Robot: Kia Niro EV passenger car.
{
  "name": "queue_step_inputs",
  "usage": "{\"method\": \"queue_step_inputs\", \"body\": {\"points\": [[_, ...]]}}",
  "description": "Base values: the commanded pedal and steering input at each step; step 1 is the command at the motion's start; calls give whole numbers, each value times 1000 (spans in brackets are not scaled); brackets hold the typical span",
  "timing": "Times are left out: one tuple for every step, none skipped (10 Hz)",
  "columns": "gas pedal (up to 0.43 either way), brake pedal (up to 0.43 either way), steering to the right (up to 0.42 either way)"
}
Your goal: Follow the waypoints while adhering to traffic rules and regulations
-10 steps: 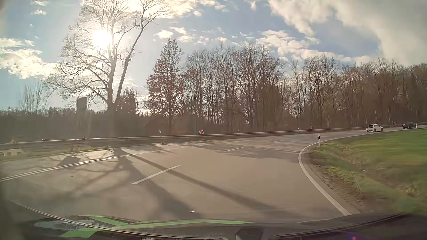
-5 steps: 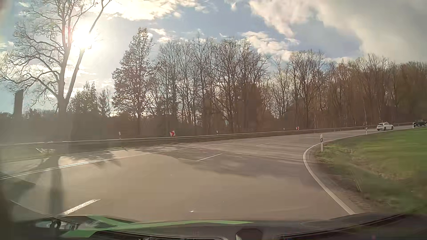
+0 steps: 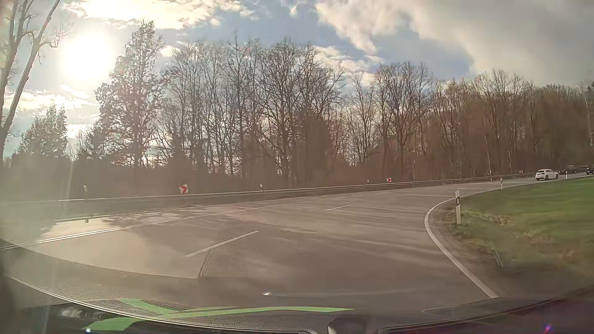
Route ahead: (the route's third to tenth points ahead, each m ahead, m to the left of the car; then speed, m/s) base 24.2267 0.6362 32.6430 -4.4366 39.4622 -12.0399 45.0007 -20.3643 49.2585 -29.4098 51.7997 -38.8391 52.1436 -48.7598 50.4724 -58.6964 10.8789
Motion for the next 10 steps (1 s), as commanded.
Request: {"method": "queue_step_inputs", "body": {"points": [[87, 0, 77], [87, 0, 77], [87, 0, 78], [87, 0, 78], [87, 0, 80], [87, 0, 83], [98, 0, 84], [98, 0, 87], [98, 0, 89], [98, 0, 91]]}}
